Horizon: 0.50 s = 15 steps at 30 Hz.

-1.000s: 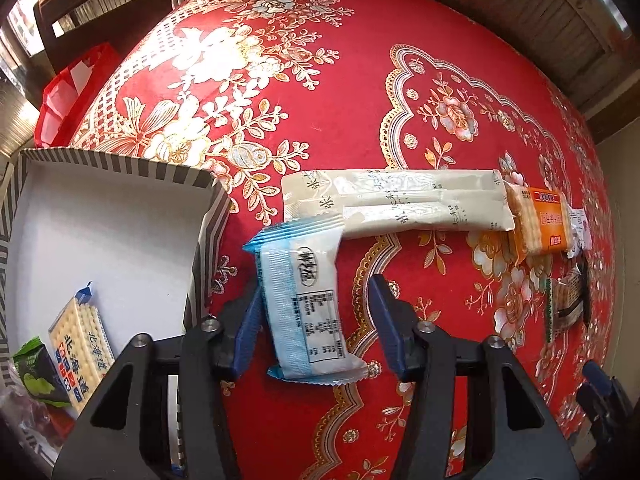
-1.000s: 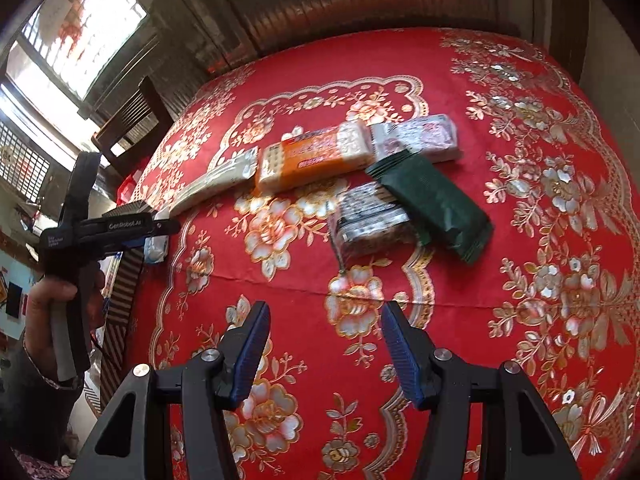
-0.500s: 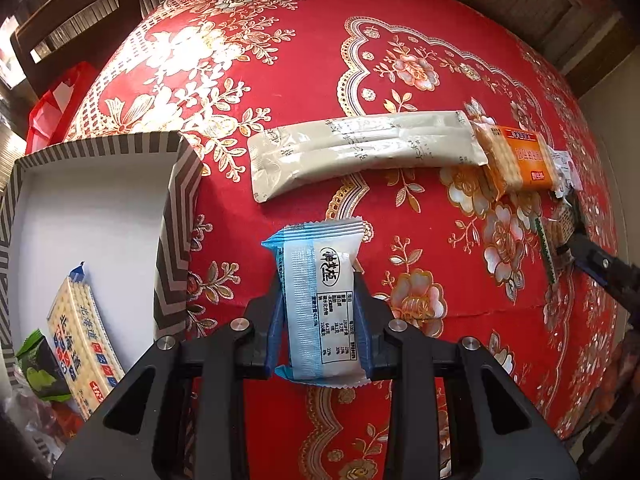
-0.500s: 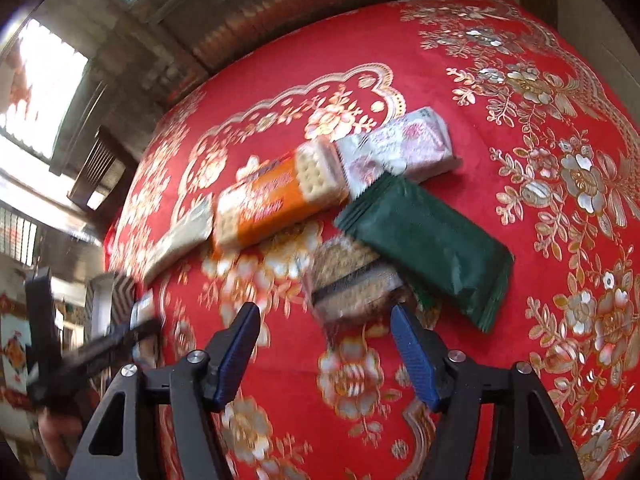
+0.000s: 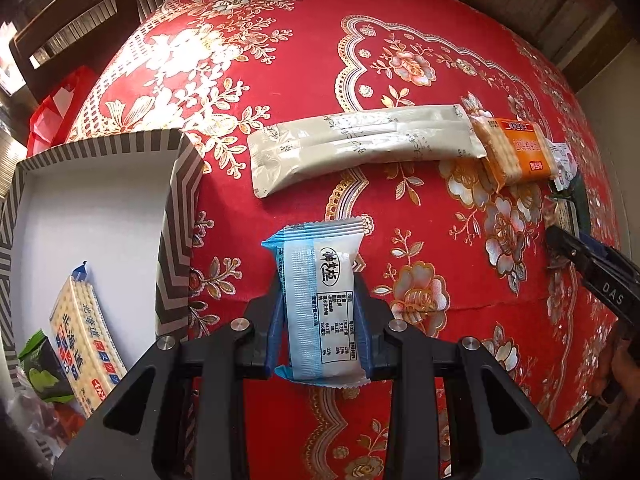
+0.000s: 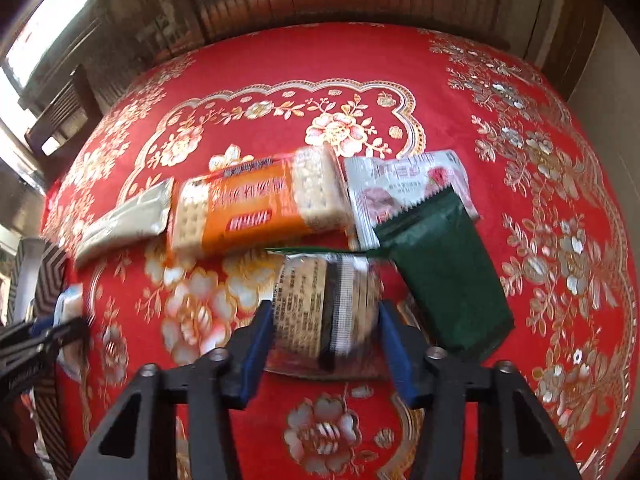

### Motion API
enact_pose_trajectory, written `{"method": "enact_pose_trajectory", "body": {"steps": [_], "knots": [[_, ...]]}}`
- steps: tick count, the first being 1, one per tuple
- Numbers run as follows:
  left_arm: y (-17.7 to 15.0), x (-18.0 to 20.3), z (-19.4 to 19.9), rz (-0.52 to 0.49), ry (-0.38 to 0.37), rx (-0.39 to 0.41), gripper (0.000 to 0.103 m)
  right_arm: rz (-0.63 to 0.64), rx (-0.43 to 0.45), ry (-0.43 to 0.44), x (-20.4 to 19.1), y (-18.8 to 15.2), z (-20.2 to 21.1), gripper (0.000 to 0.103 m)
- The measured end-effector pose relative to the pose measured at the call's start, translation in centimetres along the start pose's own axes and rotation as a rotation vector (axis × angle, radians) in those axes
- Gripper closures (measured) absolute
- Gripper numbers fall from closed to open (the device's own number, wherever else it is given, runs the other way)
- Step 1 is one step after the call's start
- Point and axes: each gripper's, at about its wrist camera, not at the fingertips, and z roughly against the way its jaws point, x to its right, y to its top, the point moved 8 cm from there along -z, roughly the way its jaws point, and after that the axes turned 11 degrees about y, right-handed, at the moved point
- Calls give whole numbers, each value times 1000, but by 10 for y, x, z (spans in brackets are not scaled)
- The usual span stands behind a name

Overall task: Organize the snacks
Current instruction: 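Carry the blue-white pouch and wrapped cake over the white tray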

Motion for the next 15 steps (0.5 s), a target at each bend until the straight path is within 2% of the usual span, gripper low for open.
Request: {"method": "enact_pose_trajectory", "body": {"steps": [5,8,15], "knots": [[-16,0,10,-3,-58,-17,74,1,-12,74,-5,-26,23,56],[-25,-7,20,15,-103,-29,74,9,-9,128,-21,-40,34,56],[-42,-23,50,26,-115,2,74,64,-20,192,-66,-51,38,56]]}}
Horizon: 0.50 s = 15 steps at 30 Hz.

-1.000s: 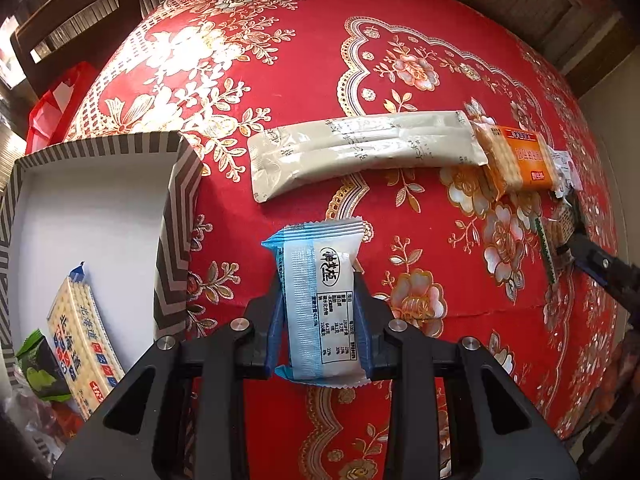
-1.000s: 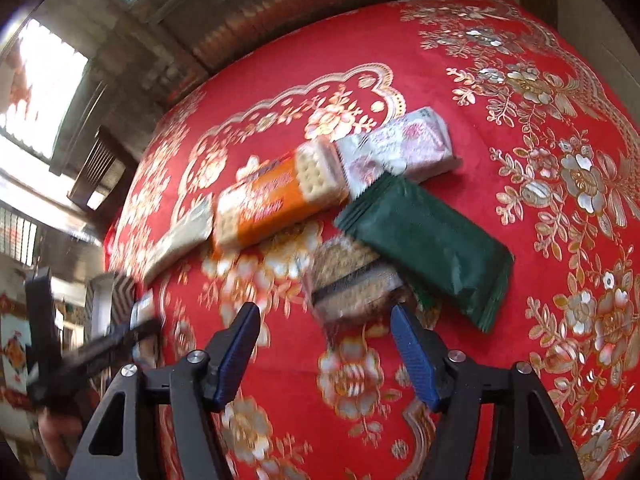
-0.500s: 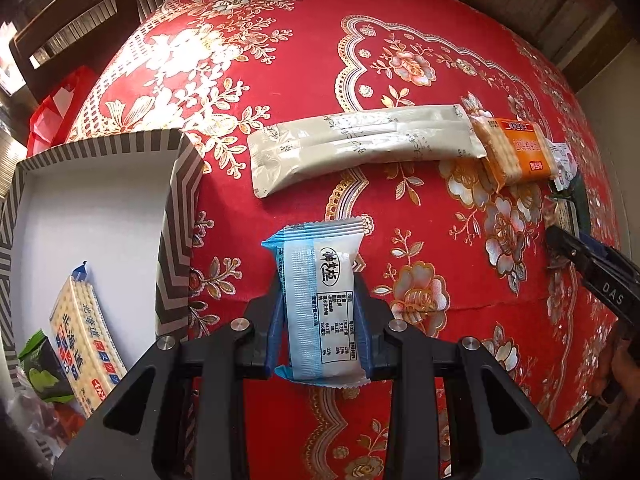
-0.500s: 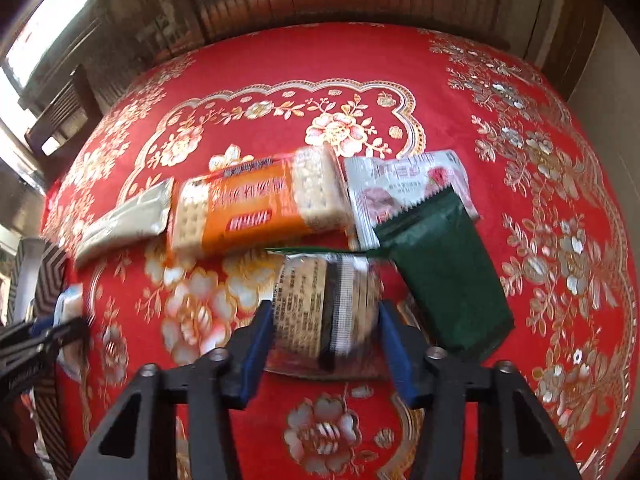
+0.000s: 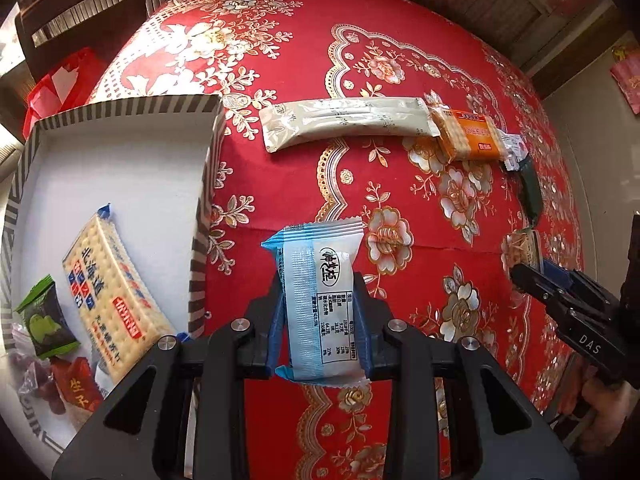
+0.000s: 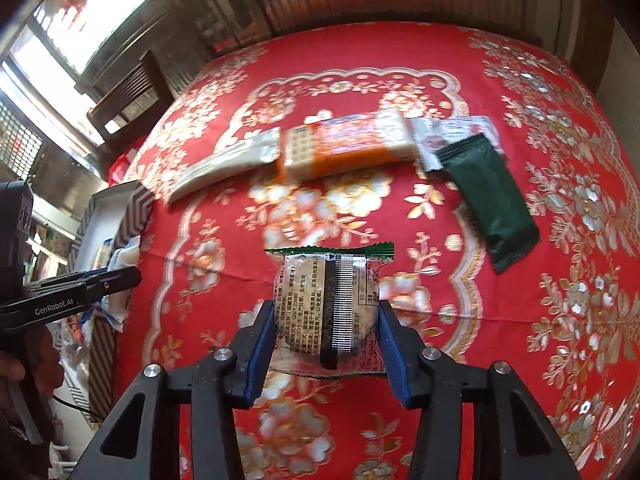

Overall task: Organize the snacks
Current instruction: 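Carry the blue-white pouch and wrapped cake over the white tray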

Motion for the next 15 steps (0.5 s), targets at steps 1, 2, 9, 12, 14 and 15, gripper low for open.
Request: {"method": "enact_pose_trajectory", "body": {"steps": [1,2,9,12,14,15], "knots": [[-2,-3,3,2,6,5,74,10,-2,2,-6,-1,-1,56],[-6,-7,8,3,9,12,74,22,-7,8,-13,-1,-3,56],[-25,-32,32,37,30,44,74,105,-42,50,-58,-5,-15,56],[-35,-43,37,54,43,50,74,147,-66,71,-81,-7,-23,55],[-42,-53,41,73,49,53,74,181,-83,79,-95,-9,-28,55],[-45,-58,42,81,54,55,74,197,-90,83,-102,-9,-30,55]]}}
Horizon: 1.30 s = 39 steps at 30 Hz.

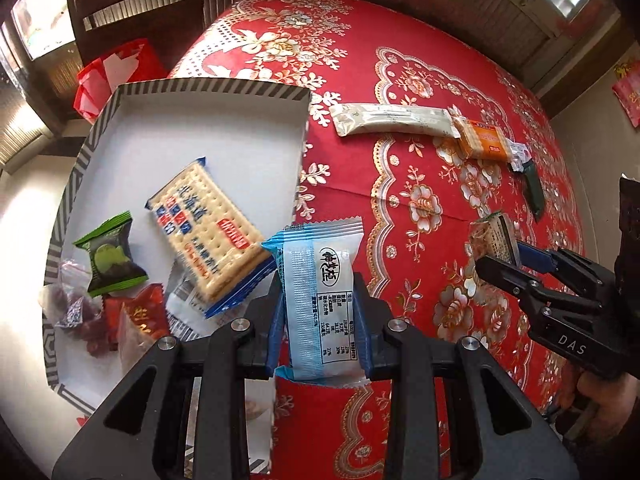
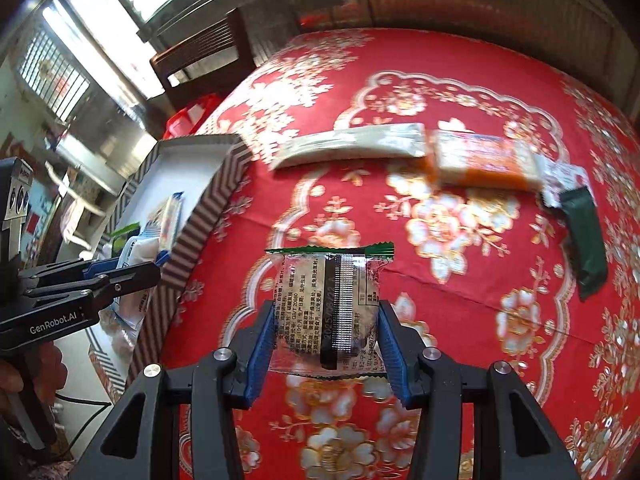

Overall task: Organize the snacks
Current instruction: 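Carry the blue-white pouch and wrapped cake over the white tray, then open right tool to drop the cake while left tool releases the pouch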

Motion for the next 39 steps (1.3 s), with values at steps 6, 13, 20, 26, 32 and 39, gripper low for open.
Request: {"method": "enact_pose_trajectory", "body": {"steps": [6,13,20,26,32,39], "knots": [[-11,-32,8,58,33,14,74,83,-33,39,-39,4,-13,55],[-20,-67,16,126,74,30,74,151,-65,77,-72,10,-28,55],[-30,-106,16,206,110,22,74,230,-96,103,-107,17,-41,55],[-40,-129,11,256,131,8,74,295,-137,129,-138,19,-57,55],[-45,-148,9,297,147,6,74,343,-179,147,-163,16,-76,55],[-51,-161,0,325,156,-11,74,381,-236,173,-189,6,-100,55]]}}
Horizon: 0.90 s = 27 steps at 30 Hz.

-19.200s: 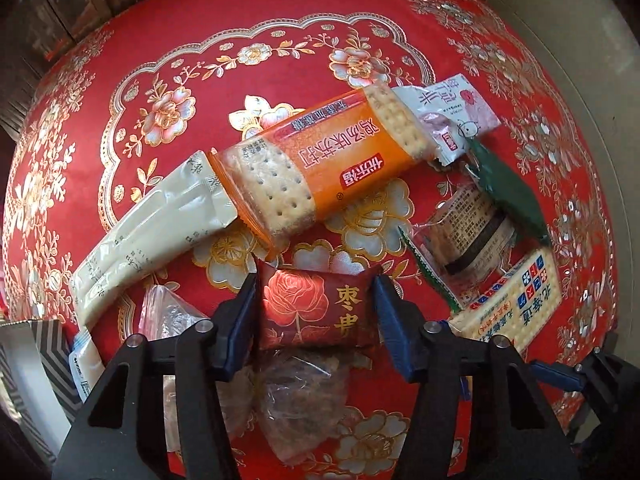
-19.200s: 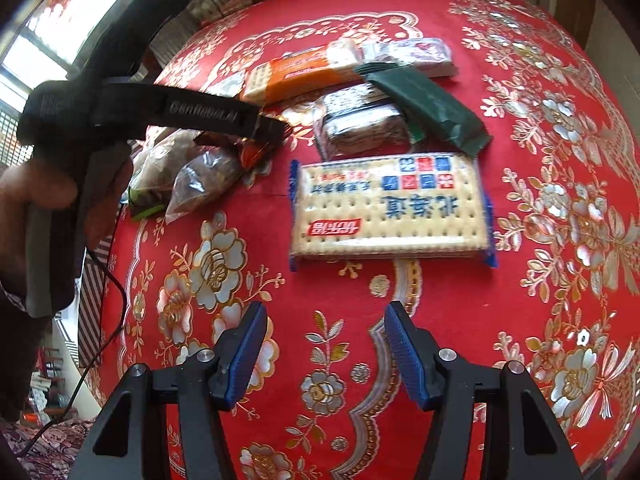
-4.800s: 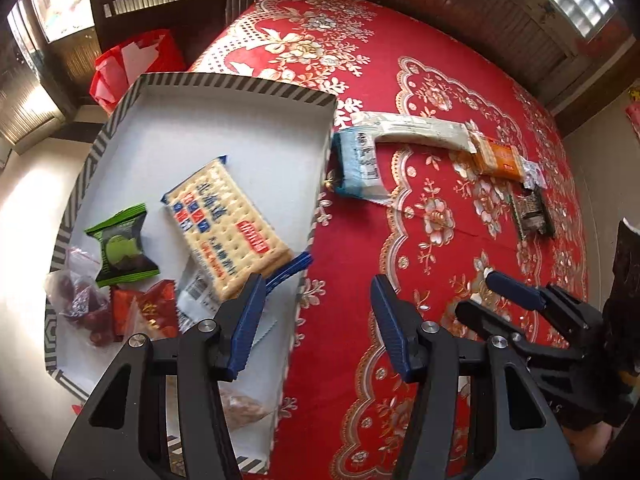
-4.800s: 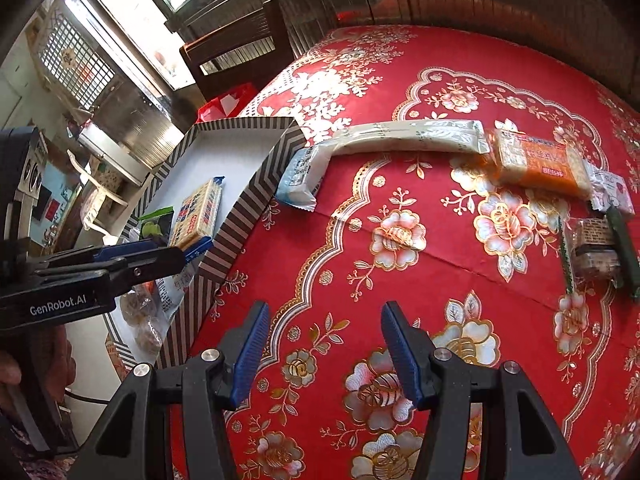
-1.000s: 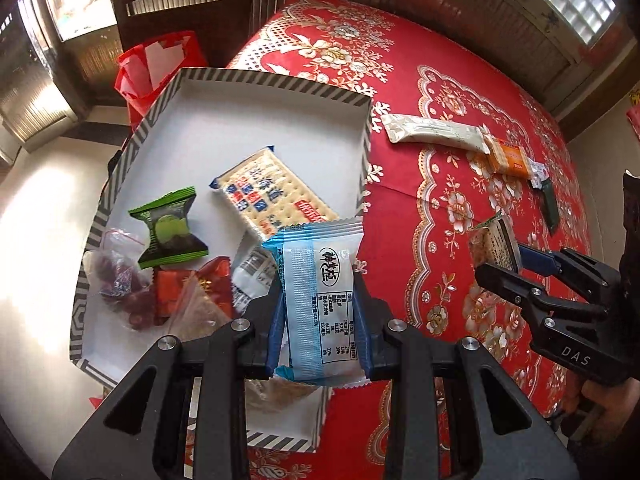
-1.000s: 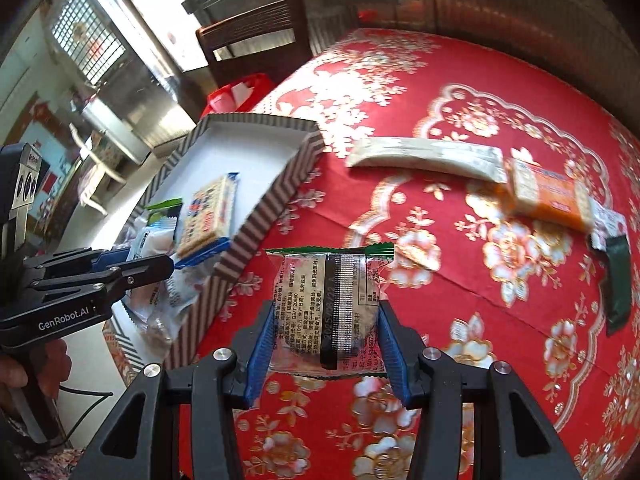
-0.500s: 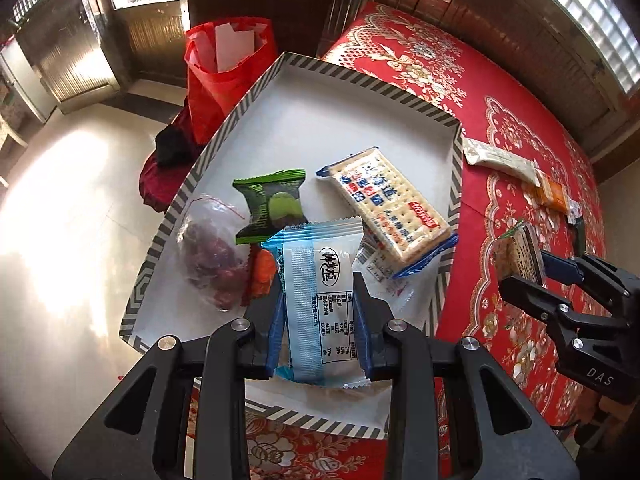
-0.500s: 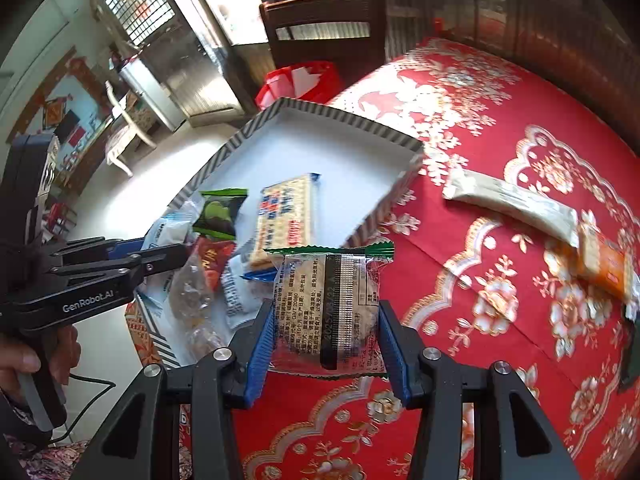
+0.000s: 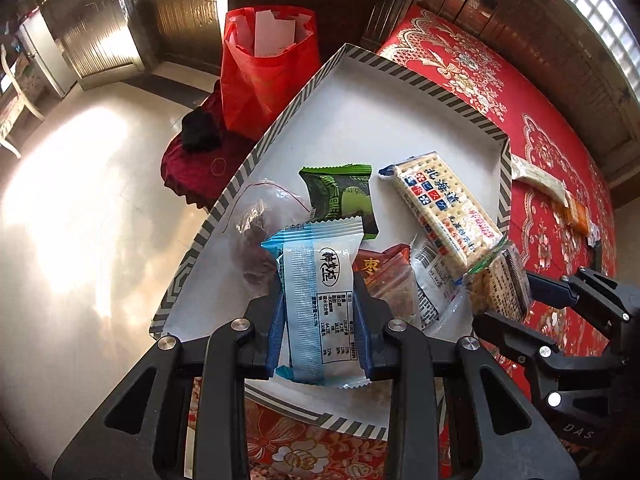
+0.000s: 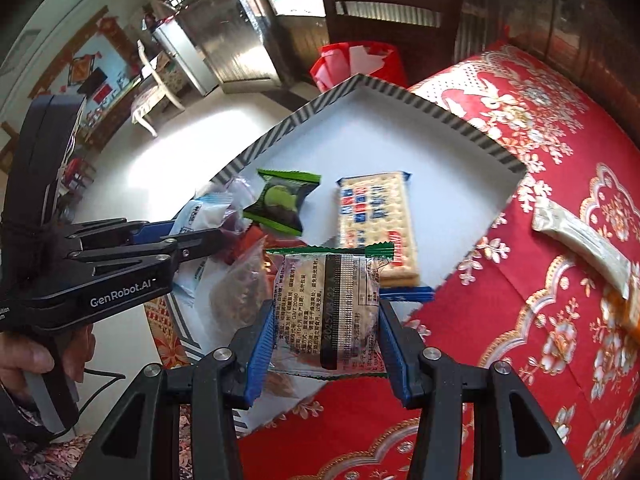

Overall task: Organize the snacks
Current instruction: 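Open right tool to drop the cake while left tool releases the pouch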

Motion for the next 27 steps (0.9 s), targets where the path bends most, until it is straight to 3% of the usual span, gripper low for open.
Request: {"method": "enact_pose_trajectory", "body": {"steps": [9,20,27], "knots": [[-3,-4,-8,8,6,-11,74,8,-52,8,-5,3,-28,55],[-4,-5,-15,17,22,-20,74,-12,-51,-9,1,10,-46,55],[-1,-9,-14,43,22,-27,71,-59,-15,60,-4,13,-29,48]]}}
